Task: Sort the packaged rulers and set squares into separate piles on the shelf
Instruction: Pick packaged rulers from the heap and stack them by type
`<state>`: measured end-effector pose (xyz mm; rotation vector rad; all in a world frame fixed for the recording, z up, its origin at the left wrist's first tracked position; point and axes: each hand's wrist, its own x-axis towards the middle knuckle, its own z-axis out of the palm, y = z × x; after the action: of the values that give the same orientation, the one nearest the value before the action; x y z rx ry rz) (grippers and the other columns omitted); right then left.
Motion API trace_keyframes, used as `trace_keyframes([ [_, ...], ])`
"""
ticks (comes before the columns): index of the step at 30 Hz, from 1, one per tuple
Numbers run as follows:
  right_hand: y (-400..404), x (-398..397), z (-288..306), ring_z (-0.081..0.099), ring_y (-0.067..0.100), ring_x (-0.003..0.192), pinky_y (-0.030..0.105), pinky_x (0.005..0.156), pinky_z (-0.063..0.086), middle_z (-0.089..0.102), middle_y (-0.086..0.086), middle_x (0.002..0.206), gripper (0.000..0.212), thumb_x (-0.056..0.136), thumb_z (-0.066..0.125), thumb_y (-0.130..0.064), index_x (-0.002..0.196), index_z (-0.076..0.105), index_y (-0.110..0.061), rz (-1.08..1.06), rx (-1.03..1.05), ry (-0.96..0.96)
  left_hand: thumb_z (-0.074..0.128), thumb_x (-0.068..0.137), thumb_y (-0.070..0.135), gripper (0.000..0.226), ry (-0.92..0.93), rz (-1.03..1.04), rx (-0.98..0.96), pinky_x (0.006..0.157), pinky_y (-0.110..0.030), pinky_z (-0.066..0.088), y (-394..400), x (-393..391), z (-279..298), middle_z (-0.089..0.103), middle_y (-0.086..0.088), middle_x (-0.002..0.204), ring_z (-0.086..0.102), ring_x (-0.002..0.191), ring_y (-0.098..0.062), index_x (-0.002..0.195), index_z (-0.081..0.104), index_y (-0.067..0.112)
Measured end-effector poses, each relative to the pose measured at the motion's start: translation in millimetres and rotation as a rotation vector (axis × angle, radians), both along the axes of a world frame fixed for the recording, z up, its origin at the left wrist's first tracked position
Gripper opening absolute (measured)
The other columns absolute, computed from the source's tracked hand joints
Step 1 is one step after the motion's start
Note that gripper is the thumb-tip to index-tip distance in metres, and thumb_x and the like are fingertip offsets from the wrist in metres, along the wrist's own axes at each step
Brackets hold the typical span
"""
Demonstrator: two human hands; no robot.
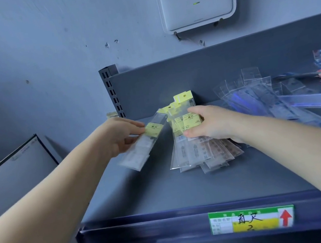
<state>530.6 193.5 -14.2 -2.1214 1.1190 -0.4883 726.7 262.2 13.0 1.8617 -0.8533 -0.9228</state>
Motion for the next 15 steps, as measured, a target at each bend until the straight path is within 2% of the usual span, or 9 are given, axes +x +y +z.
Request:
trace_keyframes([
  [3, -1, 1, 0, 0.039, 0.017, 0.132, 0.021, 0.088, 0.032, 0.032, -0.002, 0.151, 0.076, 0.085, 0.066, -0.03, 0.148, 0.024, -0.022, -0.016, 0.015, -0.004, 0.055, 0.088, -0.005, 0.014, 0.072, 0.016, -0.064, 0.046, -0.022, 0.053, 4, 10, 8, 0.066, -0.005, 0.058, 0.061, 0.043, -0.014, 0.086, 0.062, 0.008],
  [5, -3, 1, -1, 0.039, 0.017, 0.131, 0.021, 0.09, 0.032, 0.032, -0.002, 0.151, 0.076, 0.085, 0.066, -0.028, 0.148, 0.025, -0.023, -0.024, 0.019, -0.019, 0.054, 0.088, -0.006, 0.014, 0.122, 0.027, -0.135, 0.047, -0.023, 0.055, 6, 13, 12, 0.067, -0.005, 0.058, 0.064, 0.044, -0.013, 0.09, 0.061, 0.006],
  [10, -3, 2, -2, 0.031, 0.018, 0.138, 0.024, 0.099, 0.029, 0.028, 0.001, 0.153, 0.074, 0.086, 0.065, -0.027, 0.148, 0.024, -0.022, -0.028, 0.074, -0.047, 0.058, 0.086, -0.007, 0.011, 0.128, -0.047, -0.203, 0.041, -0.019, 0.05, -1, -18, 3, 0.068, -0.004, 0.056, 0.063, 0.042, -0.011, 0.086, 0.061, 0.004],
  [12, -6, 1, -2, 0.03, 0.02, 0.139, 0.027, 0.105, 0.027, 0.027, 0.004, 0.153, 0.066, 0.09, 0.058, -0.018, 0.148, 0.026, -0.021, -0.03, 0.109, -0.083, 0.06, 0.085, -0.007, 0.01, 0.125, -0.067, -0.23, 0.042, -0.019, 0.051, -8, -32, -3, 0.067, -0.008, 0.066, 0.063, 0.042, -0.01, 0.091, 0.061, 0.001],
  [15, -9, -3, -3, 0.029, 0.026, 0.139, 0.034, 0.112, 0.024, 0.03, 0.008, 0.152, 0.056, 0.092, 0.045, -0.002, 0.145, 0.033, -0.015, -0.045, 0.154, -0.114, 0.066, 0.083, -0.001, 0.024, 0.05, -0.091, -0.237, 0.051, -0.021, 0.056, -16, -42, -17, 0.067, -0.012, 0.082, 0.066, 0.052, -0.01, 0.107, 0.061, -0.003],
])
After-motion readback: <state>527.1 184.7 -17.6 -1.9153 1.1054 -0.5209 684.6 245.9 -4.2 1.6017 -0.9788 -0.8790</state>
